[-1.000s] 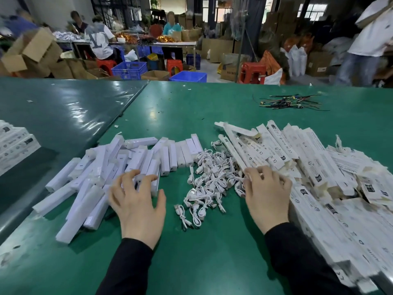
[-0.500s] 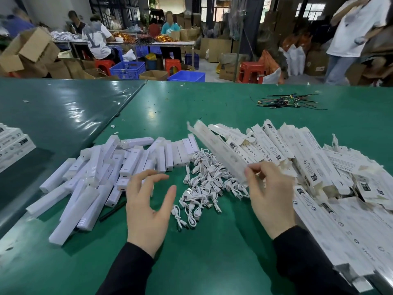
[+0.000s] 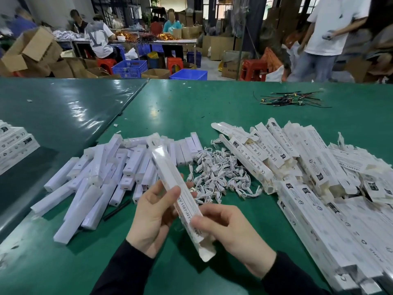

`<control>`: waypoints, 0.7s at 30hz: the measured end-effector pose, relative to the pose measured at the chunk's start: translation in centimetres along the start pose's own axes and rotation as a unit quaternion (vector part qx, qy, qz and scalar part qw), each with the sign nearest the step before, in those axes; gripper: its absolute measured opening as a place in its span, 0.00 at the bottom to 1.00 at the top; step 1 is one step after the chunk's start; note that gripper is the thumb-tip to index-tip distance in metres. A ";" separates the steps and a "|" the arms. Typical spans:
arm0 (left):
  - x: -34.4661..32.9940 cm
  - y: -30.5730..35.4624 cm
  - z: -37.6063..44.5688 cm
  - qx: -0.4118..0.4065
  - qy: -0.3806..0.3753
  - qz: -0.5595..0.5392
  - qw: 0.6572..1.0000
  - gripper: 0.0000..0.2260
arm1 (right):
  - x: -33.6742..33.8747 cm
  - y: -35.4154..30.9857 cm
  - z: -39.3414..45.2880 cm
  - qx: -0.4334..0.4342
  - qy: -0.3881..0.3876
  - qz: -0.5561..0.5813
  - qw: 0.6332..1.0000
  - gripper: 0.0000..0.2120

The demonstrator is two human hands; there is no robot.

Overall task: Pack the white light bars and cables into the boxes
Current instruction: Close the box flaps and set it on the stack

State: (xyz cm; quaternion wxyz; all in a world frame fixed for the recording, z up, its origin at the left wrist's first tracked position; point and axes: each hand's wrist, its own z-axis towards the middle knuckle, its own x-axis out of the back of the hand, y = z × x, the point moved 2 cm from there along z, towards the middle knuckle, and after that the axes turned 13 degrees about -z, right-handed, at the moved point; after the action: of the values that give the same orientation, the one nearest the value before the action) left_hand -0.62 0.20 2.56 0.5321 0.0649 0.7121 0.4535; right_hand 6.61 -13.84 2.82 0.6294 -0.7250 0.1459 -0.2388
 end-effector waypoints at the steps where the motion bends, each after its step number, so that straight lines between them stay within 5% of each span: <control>1: 0.0 -0.1 0.0 0.000 0.005 0.016 1.000 0.32 | -0.1 0.1 0.0 0.000 -0.002 -0.003 1.000 0.12; 4: 0.1 -0.4 -0.1 0.003 0.023 0.037 0.999 0.32 | -0.4 0.1 -0.2 0.003 -0.037 0.002 0.999 0.06; 13: -0.3 -0.1 -0.3 0.069 -0.018 -0.013 0.997 0.30 | -0.2 -0.2 -0.2 0.007 -0.080 0.039 0.996 0.08; 17: -0.5 -0.1 -0.5 0.091 -0.023 -0.045 0.995 0.22 | -0.2 0.0 -0.2 -0.006 -0.100 0.091 0.991 0.08; 21: -0.4 -0.2 -0.3 0.101 -0.039 -0.047 0.993 0.31 | 0.0 -0.5 -0.3 -0.012 -0.114 0.117 0.987 0.09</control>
State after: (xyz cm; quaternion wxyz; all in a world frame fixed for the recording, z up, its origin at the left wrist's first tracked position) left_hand -0.62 -0.33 2.67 0.5706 0.1022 0.7353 0.3512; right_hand 6.38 -14.03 3.30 0.6566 -0.7329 0.1604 -0.0777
